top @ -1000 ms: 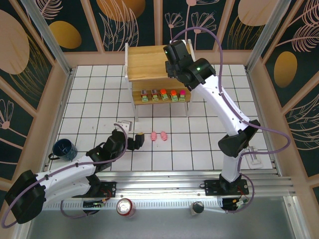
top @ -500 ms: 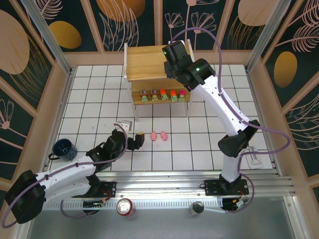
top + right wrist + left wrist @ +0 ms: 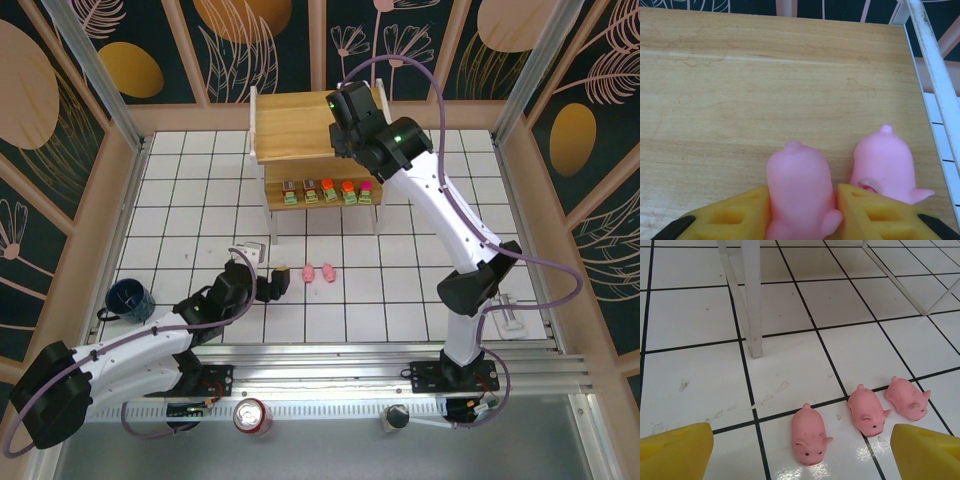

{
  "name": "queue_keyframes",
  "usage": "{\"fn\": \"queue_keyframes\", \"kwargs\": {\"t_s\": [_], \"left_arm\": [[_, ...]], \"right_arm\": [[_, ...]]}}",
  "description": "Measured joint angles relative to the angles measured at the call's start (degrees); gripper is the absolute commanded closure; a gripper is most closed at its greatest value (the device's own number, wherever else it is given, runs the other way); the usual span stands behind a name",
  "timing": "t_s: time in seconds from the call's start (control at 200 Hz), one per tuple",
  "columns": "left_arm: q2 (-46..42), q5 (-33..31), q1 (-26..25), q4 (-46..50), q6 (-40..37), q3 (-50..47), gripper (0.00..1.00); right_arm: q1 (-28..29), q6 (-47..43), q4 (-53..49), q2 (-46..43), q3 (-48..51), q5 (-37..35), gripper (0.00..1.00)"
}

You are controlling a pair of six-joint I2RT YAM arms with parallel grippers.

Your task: Place and organize the plastic toys onto the shelf

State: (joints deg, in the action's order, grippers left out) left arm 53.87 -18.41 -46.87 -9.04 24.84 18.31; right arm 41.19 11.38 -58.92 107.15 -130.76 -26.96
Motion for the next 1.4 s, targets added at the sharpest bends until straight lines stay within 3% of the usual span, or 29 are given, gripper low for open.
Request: {"fn": "queue_keyframes", "kwargs": {"t_s": [0.841, 1.401], "left_arm": [[0.13, -0.02, 0.00, -0.20, 0.00, 0.00, 0.08], [0.13, -0.02, 0.00, -0.20, 0.00, 0.00, 0.07]], "right_arm": [[-0.28, -0.61, -0.48, 0.92, -0.52, 0.98, 0.59], [-0.20, -0.59, -1.03, 0.68, -1.97, 0.76, 0.53]]}}
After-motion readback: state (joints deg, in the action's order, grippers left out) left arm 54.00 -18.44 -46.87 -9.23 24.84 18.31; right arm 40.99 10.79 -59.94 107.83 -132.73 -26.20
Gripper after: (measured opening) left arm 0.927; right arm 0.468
